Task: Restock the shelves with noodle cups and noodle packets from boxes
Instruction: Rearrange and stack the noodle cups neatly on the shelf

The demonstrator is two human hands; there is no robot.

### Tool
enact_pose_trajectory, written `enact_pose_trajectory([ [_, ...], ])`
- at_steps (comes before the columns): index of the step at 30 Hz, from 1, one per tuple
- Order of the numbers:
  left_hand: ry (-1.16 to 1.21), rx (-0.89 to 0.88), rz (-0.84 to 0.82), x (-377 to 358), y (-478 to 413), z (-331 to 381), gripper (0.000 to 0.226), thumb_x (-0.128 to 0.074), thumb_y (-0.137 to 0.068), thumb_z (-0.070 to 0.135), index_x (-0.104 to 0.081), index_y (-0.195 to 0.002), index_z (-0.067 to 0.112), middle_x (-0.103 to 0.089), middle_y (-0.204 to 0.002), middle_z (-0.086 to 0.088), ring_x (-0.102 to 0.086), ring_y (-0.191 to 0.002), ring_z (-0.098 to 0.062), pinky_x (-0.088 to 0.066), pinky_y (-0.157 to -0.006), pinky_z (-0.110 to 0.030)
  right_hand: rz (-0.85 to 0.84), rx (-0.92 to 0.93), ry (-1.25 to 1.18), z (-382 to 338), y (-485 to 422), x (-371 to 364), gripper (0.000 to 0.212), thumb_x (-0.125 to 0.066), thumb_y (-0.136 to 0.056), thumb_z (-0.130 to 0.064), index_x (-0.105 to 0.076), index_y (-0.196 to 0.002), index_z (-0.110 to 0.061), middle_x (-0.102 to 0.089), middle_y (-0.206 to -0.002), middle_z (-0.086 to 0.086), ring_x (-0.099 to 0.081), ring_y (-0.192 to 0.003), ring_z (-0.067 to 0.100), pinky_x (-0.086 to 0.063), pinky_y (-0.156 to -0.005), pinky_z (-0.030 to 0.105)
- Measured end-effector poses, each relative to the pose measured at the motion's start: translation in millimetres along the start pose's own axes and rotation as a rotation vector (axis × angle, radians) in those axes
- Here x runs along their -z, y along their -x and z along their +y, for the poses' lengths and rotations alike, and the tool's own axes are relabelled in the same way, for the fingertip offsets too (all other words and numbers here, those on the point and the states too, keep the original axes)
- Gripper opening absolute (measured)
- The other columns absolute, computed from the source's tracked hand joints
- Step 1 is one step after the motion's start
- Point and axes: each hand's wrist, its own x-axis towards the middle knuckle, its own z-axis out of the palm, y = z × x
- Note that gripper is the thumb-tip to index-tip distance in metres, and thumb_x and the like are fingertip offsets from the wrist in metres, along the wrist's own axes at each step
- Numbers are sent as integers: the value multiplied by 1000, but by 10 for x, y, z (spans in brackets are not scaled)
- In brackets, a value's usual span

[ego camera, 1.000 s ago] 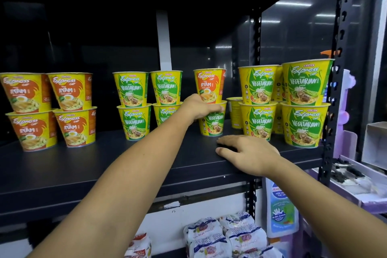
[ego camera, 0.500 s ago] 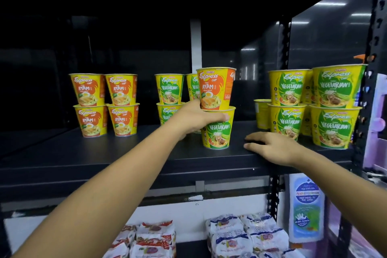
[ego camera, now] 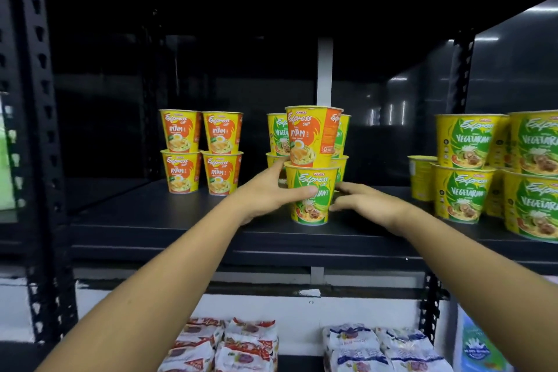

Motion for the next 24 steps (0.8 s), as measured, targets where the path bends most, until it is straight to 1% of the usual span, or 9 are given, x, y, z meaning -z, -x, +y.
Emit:
enact_pose_trajectory([
  [2,41,30,-55,33,6,-112,92,-87,-72,50,-38,-148,38,-61,-134,18,-59,-124,-5,-46,-112,-37,-9,30,-107,8,-28,-42,40,-65,-90,-11,-65,-118,-40,-71,-113,-25,-59,-115,0,-40,-95,22],
  [3,79,38,-74,44,9,-144,90,-88,-71,45,-39,-147,39,-61,-134,15,-60,-123,-5,-46,-113,-37,-8,40,-136,22,-26,-48,42,-66,-88,-9,-65,-119,-38,-73,-112,-24,-60,-114,0,-40,-95,21],
  [5,127,30,-94,49,-3,-172,87,-88,-70,38,-42,-143,40,-62,-136,10,-61,-123,-6,-46,-112,-35,-11,61,-191,75,-31,-35,50,-70,-82,-10,-63,-127,-32,-74,-117,-18,-63,-117,2,-40,-102,22],
  [7,109,4,-120,28,-19,-183,76,-89,-71,35,-46,-133,46,-64,-135,12,-61,-125,-7,-47,-110,-32,-28,73,-223,108,-37,-11,60,-72,-77,-17,-60,-134,-27,-73,-122,-11,-64,-119,4,-39,-109,26],
  [9,93,-10,-139,1,-31,-207,67,-88,-78,28,-47,-127,47,-65,-132,12,-64,-122,-6,-51,-104,-27,-55,75,-220,139,-56,-1,58,-74,-83,-20,-57,-138,-24,-73,-125,-8,-64,-121,7,-37,-114,31],
  [12,115,-29,-130,-6,-42,-260,64,-85,-83,17,-48,-129,43,-67,-131,7,-68,-116,-7,-54,-95,-23,-79,86,-217,172,-75,-14,53,-75,-90,-19,-56,-140,-23,-72,-126,-6,-63,-124,9,-34,-119,36],
  [16,96,-44,-95,15,-44,-273,68,-87,-81,21,-47,-132,43,-68,-130,6,-69,-114,-7,-55,-95,-26,-79,92,-209,160,-60,-22,48,-73,-93,-18,-58,-138,-22,-73,-125,-7,-64,-123,8,-34,-120,39],
  [21,62,-42,-80,11,-16,-255,71,-87,-81,25,-44,-135,43,-68,-128,11,-69,-111,-2,-55,-87,-19,-65,98,-218,146,-42,-36,40,-71,-94,-15,-63,-133,-21,-74,-122,-5,-65,-121,10,-34,-120,40],
  [24,18,-28,-80,15,-7,-256,70,-86,-82,30,-43,-135,45,-66,-129,13,-67,-112,-1,-53,-90,-19,-39,94,-223,133,-23,-44,37,-71,-94,-15,-66,-130,-23,-75,-119,-6,-66,-119,9,-36,-119,40],
])
